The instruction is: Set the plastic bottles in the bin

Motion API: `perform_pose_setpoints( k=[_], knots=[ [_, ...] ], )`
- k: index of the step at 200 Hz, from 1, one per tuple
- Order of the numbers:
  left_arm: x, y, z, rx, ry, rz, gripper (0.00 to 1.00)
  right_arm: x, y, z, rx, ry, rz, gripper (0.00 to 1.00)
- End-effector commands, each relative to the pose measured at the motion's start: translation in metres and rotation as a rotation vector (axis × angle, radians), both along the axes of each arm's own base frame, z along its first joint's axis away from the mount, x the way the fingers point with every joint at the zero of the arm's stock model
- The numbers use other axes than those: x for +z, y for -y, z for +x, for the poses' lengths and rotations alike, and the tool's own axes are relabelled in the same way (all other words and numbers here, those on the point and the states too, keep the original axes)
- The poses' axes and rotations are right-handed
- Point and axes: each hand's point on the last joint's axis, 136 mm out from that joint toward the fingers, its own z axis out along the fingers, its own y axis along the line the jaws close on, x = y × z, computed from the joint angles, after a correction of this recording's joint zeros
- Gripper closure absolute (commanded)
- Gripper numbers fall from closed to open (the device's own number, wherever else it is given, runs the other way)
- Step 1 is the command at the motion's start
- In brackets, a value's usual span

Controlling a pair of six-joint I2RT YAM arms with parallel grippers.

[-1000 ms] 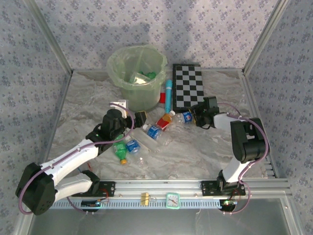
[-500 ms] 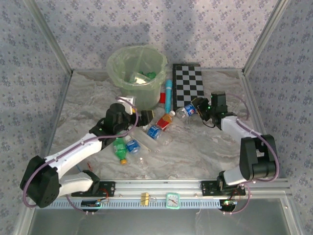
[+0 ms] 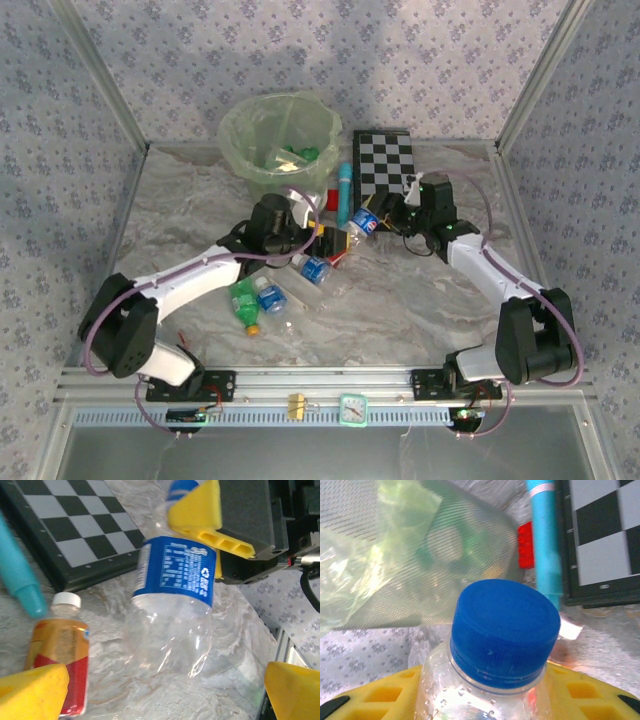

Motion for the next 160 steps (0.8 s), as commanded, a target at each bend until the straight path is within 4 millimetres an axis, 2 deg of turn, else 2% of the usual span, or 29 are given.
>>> perform_pose_setpoints(
  k=[1, 41, 92, 106, 125, 141, 160],
  knots=[
    [0.006, 0.014, -0.006, -0.074, 0.002, -0.006, 0.00, 0.022, -0.015, -0.007, 0.082, 0.058, 0.009, 0.59],
    [-0.002, 0.025, -0.004, -0.096, -0.014, 0.005, 0.00, 0.030, -0.031, -0.014, 0.138, 0.077, 0.024, 0.59],
    [-0.010, 0.032, -0.004, -0.108, -0.033, 0.015, 0.03, 0.034, -0.036, -0.016, 0.155, 0.087, 0.026, 0.60],
    [-0.011, 0.031, -0.003, -0.102, -0.030, 0.016, 0.11, 0.034, -0.037, -0.016, 0.158, 0.088, 0.028, 0.60],
    [-0.010, 0.031, -0.003, -0.101, -0.024, 0.013, 0.27, 0.035, -0.039, -0.017, 0.161, 0.088, 0.028, 0.60],
    [-0.010, 0.031, -0.004, -0.104, -0.023, 0.011, 0.34, 0.035, -0.040, -0.017, 0.164, 0.088, 0.025, 0.57],
    [-0.008, 0.031, -0.004, -0.103, -0.021, 0.010, 0.41, 0.036, -0.039, -0.017, 0.157, 0.083, 0.019, 0.46]
  ],
)
